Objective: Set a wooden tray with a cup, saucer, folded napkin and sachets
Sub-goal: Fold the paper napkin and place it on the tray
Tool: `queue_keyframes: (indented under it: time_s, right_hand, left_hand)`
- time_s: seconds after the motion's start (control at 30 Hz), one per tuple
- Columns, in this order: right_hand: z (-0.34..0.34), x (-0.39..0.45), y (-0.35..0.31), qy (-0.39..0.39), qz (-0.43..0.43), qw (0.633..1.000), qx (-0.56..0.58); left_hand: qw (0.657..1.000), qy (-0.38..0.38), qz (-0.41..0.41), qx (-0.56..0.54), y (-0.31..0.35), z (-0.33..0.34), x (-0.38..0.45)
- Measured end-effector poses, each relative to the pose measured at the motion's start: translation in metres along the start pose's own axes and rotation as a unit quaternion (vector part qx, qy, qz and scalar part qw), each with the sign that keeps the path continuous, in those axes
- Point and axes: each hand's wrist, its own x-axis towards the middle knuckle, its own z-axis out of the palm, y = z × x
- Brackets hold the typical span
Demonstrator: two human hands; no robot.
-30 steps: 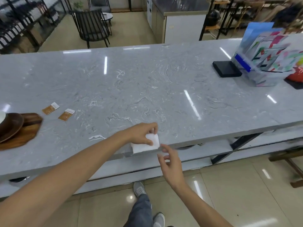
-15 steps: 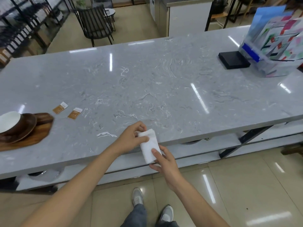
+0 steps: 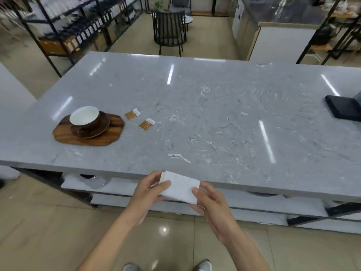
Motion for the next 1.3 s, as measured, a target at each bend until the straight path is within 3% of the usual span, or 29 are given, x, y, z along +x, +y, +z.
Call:
queue_keyframes:
  time_s: [0.53,0.97,1.3]
  right_hand:
    - [0.212,0.046,0.038,-0.020,-0.050,0.992,-0.112]
    - [0.319,0.098,0.070,-0.045,-0.107,0.979,-0.166]
    - [0.392,0.187,0.077,-0.028,-0.117,0.973,-0.196]
  left_hand:
    - [0.987,0.127,0.011,-0.093,-0.004,-0.218,-0.071]
    - [0.967,0.238,0.087,-0.016,0.003,-0.318,-0.068]
    - [0.961,0.233,0.110,0.096,0.044,-0.417,0.009]
